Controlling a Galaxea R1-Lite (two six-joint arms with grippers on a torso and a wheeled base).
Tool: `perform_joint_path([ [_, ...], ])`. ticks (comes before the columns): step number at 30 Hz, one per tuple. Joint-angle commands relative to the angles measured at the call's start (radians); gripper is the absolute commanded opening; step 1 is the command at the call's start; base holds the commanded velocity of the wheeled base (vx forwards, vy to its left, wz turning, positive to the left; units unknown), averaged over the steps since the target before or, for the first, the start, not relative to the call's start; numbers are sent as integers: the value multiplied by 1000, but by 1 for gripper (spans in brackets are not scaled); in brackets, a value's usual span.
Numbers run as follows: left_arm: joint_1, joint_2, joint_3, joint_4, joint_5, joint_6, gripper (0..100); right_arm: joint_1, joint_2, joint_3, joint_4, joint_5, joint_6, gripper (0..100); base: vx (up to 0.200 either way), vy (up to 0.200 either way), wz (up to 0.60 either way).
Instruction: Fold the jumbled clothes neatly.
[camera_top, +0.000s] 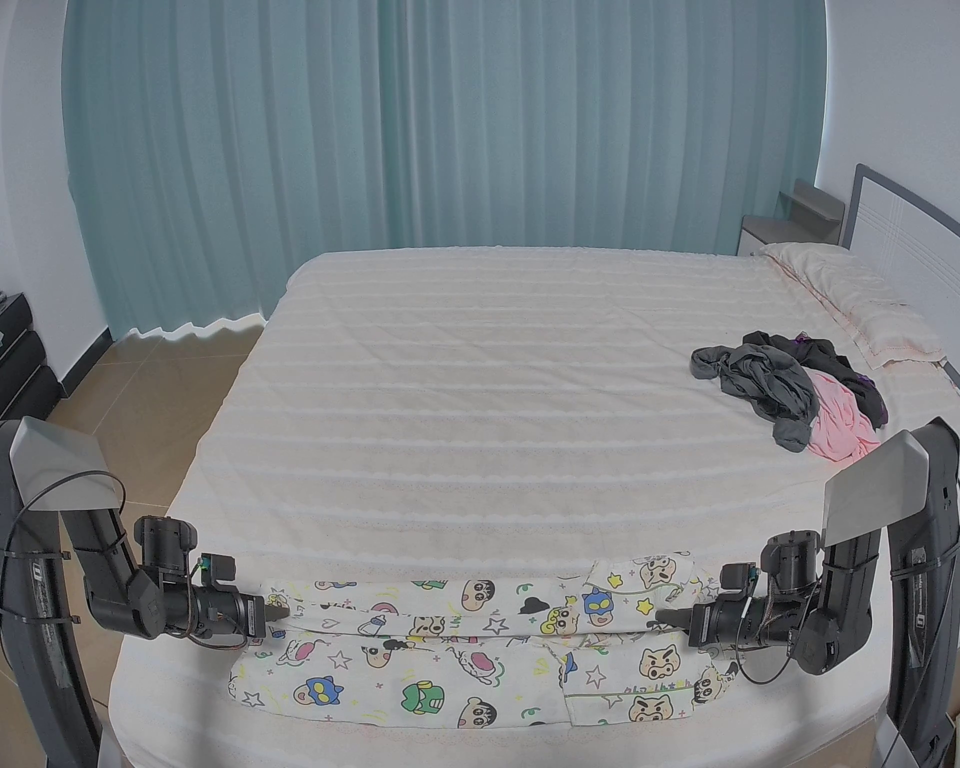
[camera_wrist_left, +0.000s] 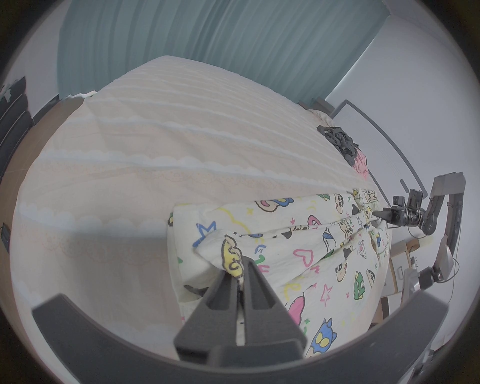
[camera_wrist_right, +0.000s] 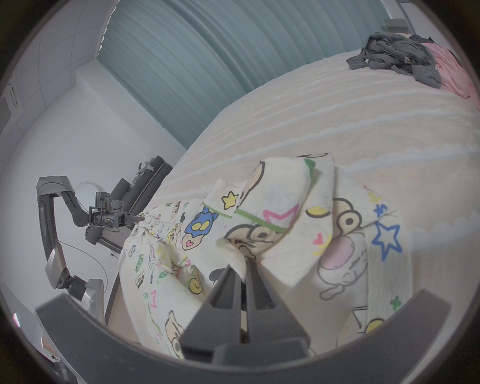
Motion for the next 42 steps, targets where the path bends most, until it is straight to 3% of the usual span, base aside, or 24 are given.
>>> perform_joint_path([
  [1, 0, 14, 1, 0, 0, 1, 0, 5, 0, 1, 8, -17, -1, 0, 0, 0, 0],
  [11, 2, 15, 1, 0, 0, -2, 0, 21, -21, -8, 62, -70, -1, 0, 0, 0, 0],
  [25, 2, 14, 2, 0, 1, -1, 0, 46, -109, -56, 293, -177, -1, 0, 0, 0, 0],
  [41, 2, 15, 7, 0, 1, 1, 0, 46, -122, -79, 370, -214, -2, 0, 0, 0, 0],
  [42, 2, 14, 7, 2, 1, 1, 0, 46, -122, -80, 373, -214, -2, 100, 0, 0, 0],
])
